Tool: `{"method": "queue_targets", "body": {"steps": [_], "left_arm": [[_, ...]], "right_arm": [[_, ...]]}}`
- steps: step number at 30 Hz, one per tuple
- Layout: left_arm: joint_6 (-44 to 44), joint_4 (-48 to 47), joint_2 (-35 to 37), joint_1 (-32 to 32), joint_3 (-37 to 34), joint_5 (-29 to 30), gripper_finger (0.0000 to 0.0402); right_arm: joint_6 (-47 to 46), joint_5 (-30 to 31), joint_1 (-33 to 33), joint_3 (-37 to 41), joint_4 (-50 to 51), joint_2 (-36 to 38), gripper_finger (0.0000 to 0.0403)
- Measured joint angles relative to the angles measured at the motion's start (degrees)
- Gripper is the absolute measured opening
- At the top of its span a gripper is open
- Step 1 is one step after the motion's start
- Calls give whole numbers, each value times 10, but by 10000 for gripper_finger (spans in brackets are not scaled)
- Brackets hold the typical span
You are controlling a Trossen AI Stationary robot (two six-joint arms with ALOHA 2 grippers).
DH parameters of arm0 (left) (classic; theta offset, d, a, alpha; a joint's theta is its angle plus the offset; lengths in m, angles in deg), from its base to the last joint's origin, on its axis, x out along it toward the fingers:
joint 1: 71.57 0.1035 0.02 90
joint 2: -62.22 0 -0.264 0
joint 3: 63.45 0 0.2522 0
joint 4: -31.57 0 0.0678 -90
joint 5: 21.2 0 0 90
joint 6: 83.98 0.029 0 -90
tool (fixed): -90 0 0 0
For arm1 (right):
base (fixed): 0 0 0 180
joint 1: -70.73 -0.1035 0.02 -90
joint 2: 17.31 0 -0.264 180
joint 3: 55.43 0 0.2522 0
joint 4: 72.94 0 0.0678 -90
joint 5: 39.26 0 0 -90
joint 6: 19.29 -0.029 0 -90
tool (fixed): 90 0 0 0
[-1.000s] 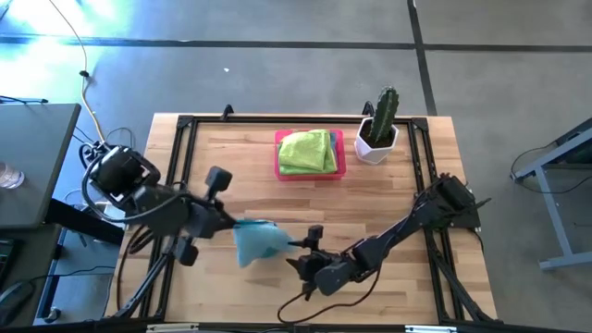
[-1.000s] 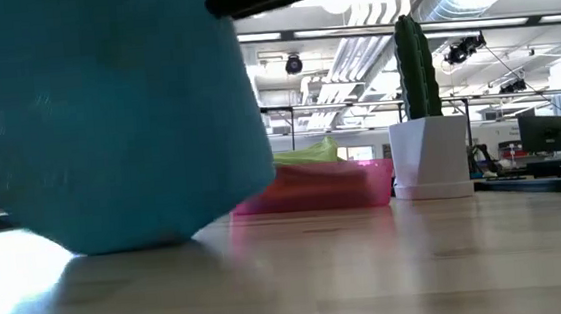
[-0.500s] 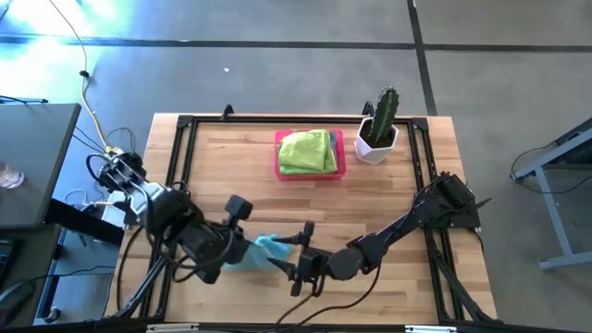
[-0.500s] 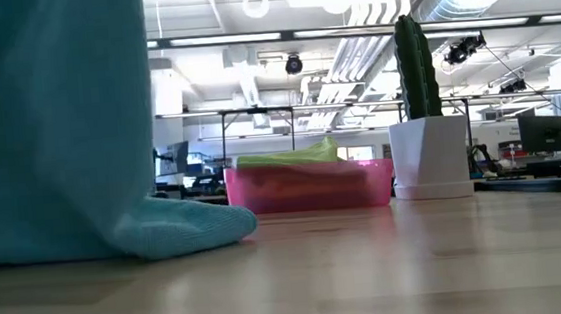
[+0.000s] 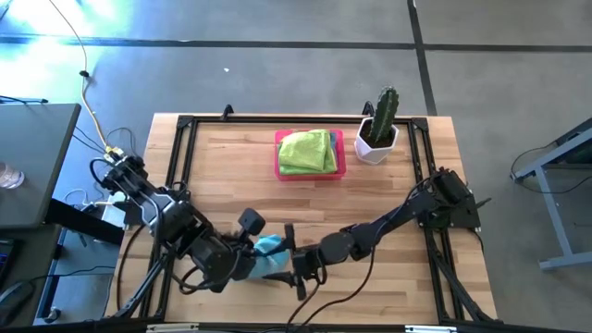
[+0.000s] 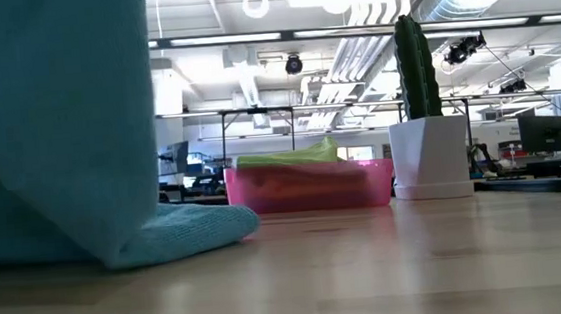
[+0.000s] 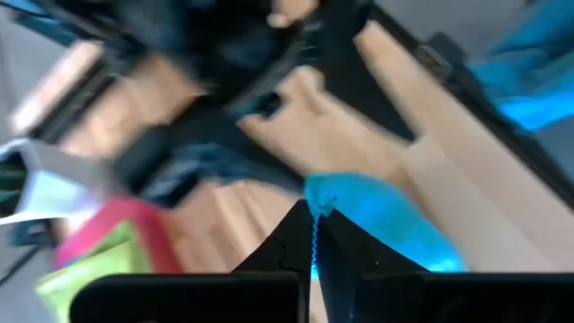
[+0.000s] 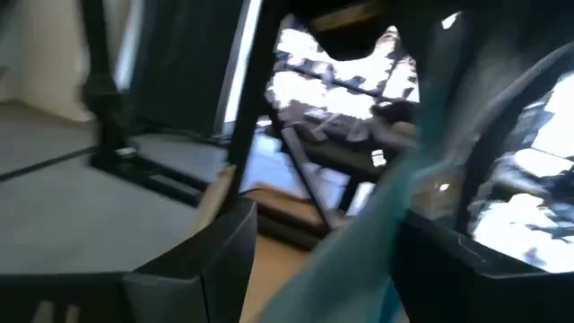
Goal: Fold microfiber towels
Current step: Fold the blue microfiber cloth
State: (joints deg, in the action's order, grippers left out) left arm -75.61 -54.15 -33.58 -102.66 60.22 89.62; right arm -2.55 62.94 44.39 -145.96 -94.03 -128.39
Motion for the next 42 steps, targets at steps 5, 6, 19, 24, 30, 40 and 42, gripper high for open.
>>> {"method": "queue_targets", "body": {"steps": [5, 6, 19, 24, 30, 40, 42], "left_arm": [[9, -2, 12, 3, 2, 67, 1], [13, -3, 13, 6, 2, 74, 1], [39, 26, 40, 24, 2, 132, 1], [57, 75, 53, 30, 2, 135, 1], [68, 94, 77, 30, 2, 137, 1], [75, 152, 106, 30, 2, 176, 1], [86, 171, 108, 30, 2, 176, 1]], "right_arm": [[-31, -79, 1, 0, 52, 0, 224], [-42, -88, 1, 0, 63, 0, 224], [-93, -110, -9, 0, 117, 0, 224], [-108, -52, -8, 0, 132, 0, 224], [-175, -13, -7, 0, 199, -1, 224], [-248, 30, -7, 0, 243, -11, 224], [-254, 39, -7, 0, 238, -24, 224]]}}
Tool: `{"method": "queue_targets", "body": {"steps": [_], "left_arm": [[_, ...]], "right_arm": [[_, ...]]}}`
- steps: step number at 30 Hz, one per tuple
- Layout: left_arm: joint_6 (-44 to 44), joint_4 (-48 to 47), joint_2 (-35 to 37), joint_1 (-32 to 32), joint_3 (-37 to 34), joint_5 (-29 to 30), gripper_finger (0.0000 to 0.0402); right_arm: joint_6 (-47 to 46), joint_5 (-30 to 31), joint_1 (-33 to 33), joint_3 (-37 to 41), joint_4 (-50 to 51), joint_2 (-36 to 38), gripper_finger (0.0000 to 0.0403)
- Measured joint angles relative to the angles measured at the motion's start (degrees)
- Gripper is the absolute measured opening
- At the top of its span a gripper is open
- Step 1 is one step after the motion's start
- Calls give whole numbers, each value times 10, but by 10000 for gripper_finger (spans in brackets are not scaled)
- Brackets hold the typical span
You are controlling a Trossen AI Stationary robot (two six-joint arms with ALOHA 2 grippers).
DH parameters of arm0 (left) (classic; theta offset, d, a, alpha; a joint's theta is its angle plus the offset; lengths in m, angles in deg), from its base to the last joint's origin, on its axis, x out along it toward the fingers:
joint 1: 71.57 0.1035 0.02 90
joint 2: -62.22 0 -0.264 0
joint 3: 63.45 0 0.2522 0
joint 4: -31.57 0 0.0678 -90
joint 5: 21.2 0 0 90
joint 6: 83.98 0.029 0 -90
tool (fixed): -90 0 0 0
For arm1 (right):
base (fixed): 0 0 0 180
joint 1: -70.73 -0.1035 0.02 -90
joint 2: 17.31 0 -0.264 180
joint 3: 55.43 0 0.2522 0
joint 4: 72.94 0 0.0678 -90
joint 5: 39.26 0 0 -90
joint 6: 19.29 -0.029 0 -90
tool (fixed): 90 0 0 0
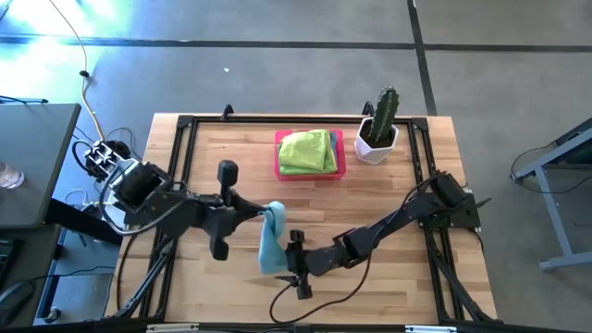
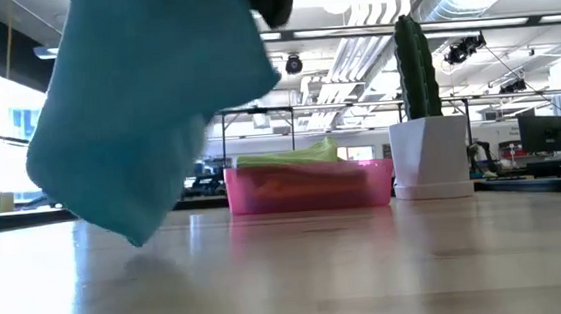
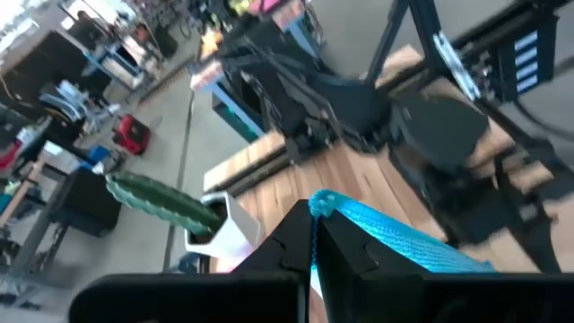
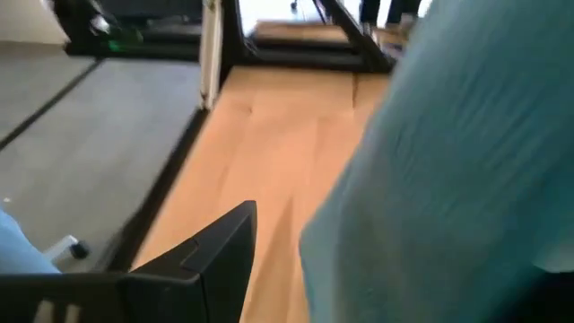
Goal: Fold microfiber towels
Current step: Fold the blue microfiber cloth
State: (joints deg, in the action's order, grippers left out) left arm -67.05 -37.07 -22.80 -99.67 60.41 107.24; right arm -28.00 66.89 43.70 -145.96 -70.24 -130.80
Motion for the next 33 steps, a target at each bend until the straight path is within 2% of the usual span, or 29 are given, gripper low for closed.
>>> {"method": "queue_targets", "body": {"steps": [6, 15, 20, 33], "left_arm": [[27, 22, 7, 0, 0, 5, 1], [28, 20, 10, 0, 0, 18, 1], [27, 11, 10, 0, 0, 19, 1], [-65, -71, 10, 0, 0, 12, 1]], "right_arm": [[-3, 2, 0, 0, -5, -22, 206], [-4, 2, -8, 0, 7, -23, 102], [-28, 2, -17, 0, 11, -23, 61], [-97, 10, -43, 0, 73, -23, 16]]}}
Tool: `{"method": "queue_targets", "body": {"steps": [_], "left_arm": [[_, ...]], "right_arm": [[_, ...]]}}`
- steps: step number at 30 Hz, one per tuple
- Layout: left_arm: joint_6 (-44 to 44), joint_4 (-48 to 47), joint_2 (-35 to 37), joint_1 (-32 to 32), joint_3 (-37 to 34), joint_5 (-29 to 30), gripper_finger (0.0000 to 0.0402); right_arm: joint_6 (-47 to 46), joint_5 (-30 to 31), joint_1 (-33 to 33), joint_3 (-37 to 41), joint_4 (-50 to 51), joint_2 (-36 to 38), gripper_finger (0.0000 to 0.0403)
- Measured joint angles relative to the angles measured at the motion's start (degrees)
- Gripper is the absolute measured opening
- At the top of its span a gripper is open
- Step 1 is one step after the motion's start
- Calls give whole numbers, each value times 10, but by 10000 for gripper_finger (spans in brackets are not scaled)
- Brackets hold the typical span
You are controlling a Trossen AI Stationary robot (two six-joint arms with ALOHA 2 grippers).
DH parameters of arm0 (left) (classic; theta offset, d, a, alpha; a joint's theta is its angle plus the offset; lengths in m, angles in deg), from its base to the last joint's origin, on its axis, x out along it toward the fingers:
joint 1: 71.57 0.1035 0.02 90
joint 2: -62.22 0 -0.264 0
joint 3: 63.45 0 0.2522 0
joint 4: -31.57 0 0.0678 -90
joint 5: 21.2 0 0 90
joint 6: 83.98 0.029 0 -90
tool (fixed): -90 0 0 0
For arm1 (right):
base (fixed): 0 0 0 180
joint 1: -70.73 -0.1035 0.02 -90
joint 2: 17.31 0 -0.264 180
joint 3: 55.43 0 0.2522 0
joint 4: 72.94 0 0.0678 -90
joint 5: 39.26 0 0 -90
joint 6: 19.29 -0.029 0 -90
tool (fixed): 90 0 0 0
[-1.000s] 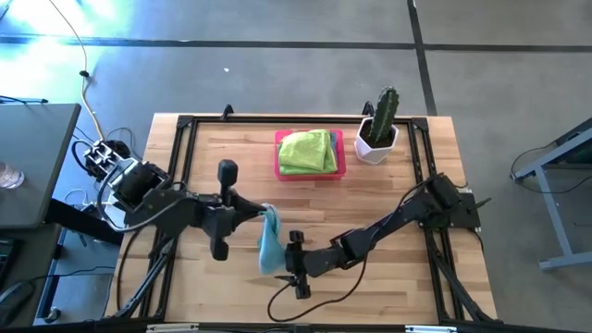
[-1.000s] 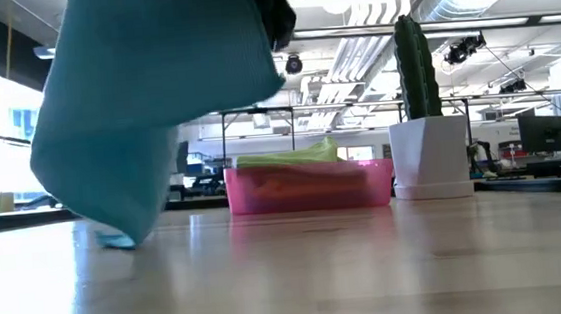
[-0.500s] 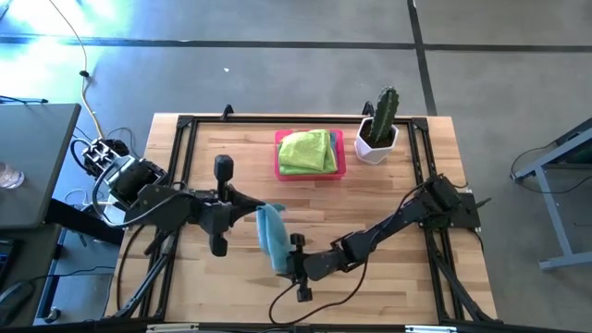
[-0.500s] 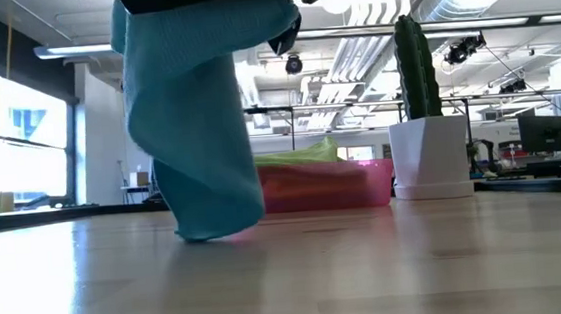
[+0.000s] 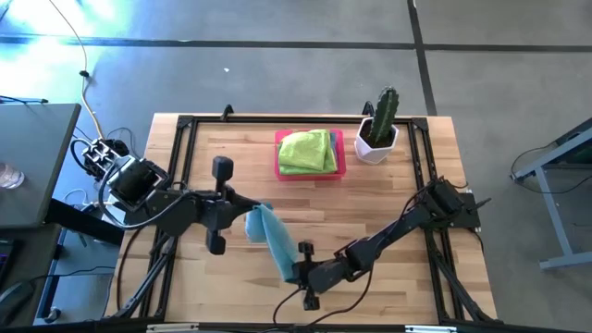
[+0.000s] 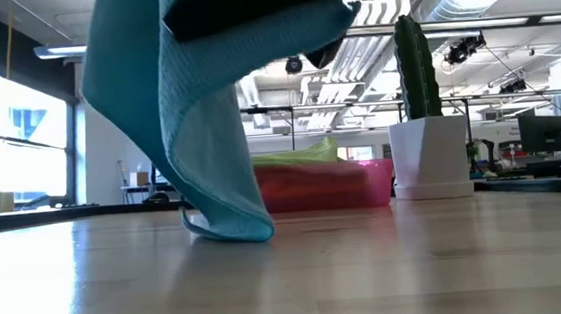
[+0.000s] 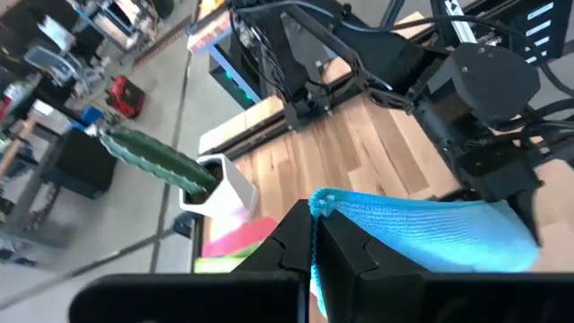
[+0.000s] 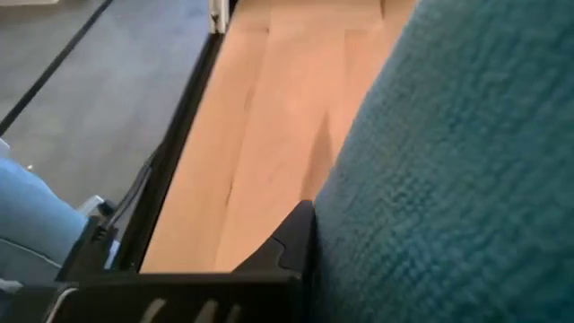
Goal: Fold microfiber towels
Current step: Fold the blue microfiber cloth
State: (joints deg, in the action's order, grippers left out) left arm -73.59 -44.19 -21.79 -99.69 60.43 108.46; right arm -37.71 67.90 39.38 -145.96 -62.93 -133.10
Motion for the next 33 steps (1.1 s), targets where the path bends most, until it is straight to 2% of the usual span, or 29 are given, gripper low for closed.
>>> {"method": "queue_targets", "body": {"steps": [4, 8, 13, 16, 20, 24, 30, 33], "left_arm": [[-52, -28, 0, 0, 0, -15, 1], [-129, -65, 0, 0, -8, -67, 1], [-200, -79, -1, 0, -57, -139, 1], [-227, -76, -1, 0, -101, -150, 1], [-249, -68, -1, 0, -159, -116, 1], [-252, -68, -2, 0, -179, -66, 1], [-215, -66, -2, 8, -179, 6, 1], [-209, -57, -2, 23, -179, 16, 1]], "right_arm": [[-43, 23, -3, 0, 31, 5, 3], [-119, 24, -3, 0, 87, 26, 1], [-221, 20, -7, 0, 162, 63, 0], [-297, -2, -7, 0, 219, 87, 0], [-372, -45, -7, 0, 295, 118, 0], [-419, -70, -7, 0, 383, 145, 0], [-468, -67, -1, 0, 524, 201, 0], [-477, -61, -1, 0, 579, 226, 0]]}}
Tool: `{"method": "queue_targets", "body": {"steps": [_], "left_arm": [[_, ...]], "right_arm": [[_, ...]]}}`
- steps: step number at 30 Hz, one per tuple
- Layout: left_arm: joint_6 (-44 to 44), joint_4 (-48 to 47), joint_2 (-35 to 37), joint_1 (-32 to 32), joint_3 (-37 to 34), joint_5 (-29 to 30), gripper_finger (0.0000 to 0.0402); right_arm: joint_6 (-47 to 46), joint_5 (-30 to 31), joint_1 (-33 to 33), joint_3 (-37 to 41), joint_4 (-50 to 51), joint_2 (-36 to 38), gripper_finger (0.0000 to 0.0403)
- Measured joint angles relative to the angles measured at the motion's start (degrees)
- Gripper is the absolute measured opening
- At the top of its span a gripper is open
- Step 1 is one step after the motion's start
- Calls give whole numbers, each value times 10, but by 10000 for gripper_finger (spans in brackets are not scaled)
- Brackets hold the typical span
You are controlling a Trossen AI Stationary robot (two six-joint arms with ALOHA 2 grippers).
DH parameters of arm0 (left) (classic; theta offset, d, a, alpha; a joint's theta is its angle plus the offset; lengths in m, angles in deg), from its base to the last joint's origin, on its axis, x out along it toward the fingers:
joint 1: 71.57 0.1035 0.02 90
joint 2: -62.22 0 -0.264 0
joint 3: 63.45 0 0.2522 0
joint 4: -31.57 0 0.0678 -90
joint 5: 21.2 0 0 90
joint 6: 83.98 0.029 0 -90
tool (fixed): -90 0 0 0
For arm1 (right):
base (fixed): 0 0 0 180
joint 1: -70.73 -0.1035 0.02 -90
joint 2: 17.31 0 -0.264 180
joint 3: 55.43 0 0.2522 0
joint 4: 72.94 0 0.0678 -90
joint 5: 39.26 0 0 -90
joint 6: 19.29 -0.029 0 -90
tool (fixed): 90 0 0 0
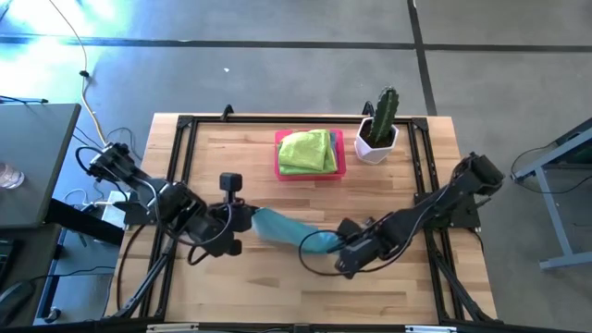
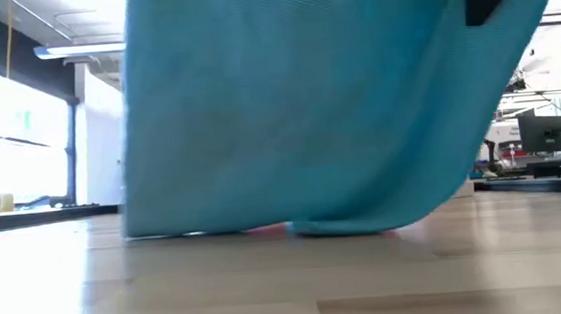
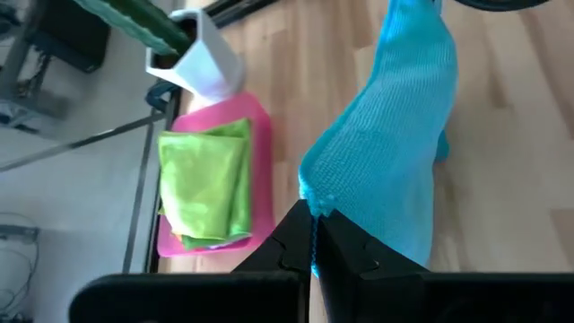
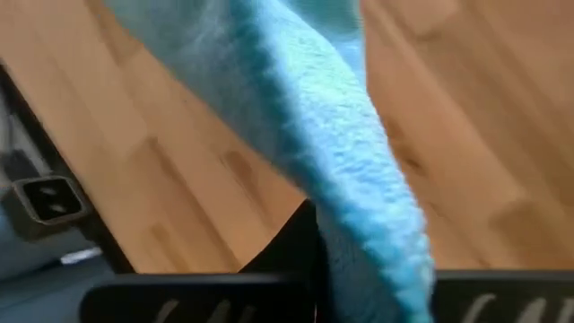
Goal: Fold microfiber towels
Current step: Fold the blue microfiber cloth
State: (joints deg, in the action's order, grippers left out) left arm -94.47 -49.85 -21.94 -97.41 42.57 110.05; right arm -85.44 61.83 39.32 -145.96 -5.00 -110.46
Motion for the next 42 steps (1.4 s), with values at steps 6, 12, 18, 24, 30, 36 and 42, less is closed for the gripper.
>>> {"method": "queue_targets", "body": {"steps": [6, 12, 18, 24, 30, 36, 42], "left_arm": [[52, 50, 0, 44, 0, 4, 1], [97, 86, 0, 86, 0, -3, 1], [136, 91, 0, 118, 9, -8, 1], [188, 91, 1, 159, 33, -38, 1], [188, 87, 1, 201, 42, -89, 0], [71, 39, 1, 197, 42, -167, 0], [-42, 47, 2, 123, -37, -299, 0]], "right_arm": [[19, 4, 14, 0, 76, 34, 0], [62, 2, 44, 0, 121, 53, 0], [107, -6, 75, 0, 126, 73, 0], [148, -6, 117, 0, 137, 101, 0], [182, -7, 157, 0, 146, 108, 0], [122, -75, 150, 0, 146, 108, 0], [94, -152, 84, 0, 105, 91, 0]]}}
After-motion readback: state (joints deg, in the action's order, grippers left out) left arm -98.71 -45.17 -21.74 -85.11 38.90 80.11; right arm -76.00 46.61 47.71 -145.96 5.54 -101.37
